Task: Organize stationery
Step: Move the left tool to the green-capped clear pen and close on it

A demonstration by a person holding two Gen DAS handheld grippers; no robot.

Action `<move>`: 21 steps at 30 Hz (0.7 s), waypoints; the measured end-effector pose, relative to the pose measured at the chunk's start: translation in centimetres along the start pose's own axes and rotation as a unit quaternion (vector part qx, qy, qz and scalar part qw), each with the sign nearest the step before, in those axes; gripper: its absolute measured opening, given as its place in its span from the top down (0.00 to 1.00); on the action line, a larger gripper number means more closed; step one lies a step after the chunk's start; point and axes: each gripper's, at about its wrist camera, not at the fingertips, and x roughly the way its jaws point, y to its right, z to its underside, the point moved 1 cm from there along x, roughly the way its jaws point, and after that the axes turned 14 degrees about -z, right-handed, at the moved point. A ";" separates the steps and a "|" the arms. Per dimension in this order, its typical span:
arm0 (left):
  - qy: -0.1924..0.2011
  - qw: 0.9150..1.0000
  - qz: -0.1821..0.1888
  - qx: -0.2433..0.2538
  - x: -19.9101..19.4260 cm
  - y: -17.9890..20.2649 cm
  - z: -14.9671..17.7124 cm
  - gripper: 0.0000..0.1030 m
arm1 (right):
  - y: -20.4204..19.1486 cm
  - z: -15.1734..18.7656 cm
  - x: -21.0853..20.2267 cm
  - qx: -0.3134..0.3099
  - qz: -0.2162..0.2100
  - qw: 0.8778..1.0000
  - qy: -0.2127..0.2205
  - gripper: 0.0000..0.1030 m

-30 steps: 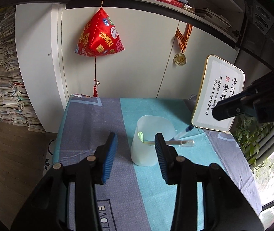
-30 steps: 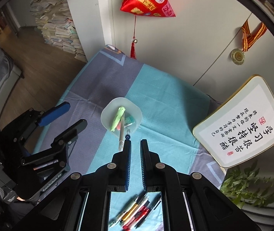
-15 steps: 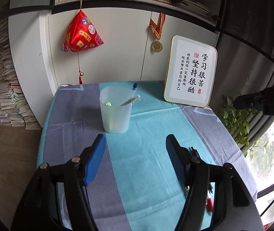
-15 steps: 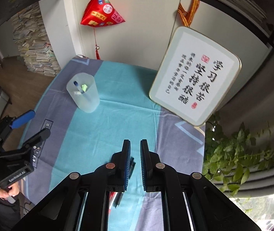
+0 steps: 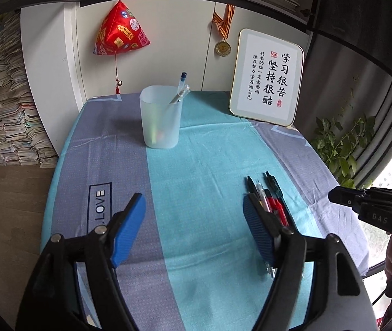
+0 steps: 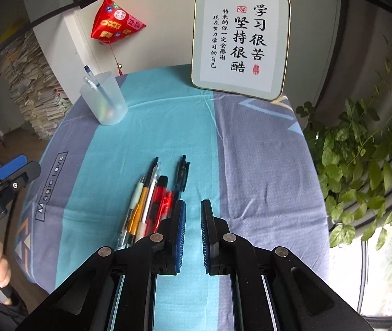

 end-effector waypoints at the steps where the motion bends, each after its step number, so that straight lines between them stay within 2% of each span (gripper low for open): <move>1: -0.006 1.000 0.003 0.000 0.2 0.2 0.4 0.30 | 0.0 0.5 0.2 0.003 -0.002 1.000 0.002 0.92; 10: -0.050 0.998 0.022 0.012 1.8 2.7 4.0 0.30 | -0.6 3.5 0.7 -0.014 0.036 0.999 0.034 0.91; 16: -0.061 0.997 0.047 0.030 2.1 4.6 5.4 0.30 | -0.4 4.5 0.6 -0.012 0.062 0.995 0.072 0.91; 18: -0.063 0.996 0.046 0.038 2.1 5.2 5.7 0.30 | -0.6 4.7 0.7 -0.016 0.063 0.995 0.075 0.86; 20: -0.064 0.996 0.045 0.049 2.3 5.9 5.9 0.30 | -0.8 4.8 0.5 -0.021 0.068 0.994 0.081 0.62; 21: -0.063 0.996 0.041 0.055 2.3 6.3 6.1 0.30 | -0.9 4.9 0.4 -0.023 0.071 0.993 0.089 0.55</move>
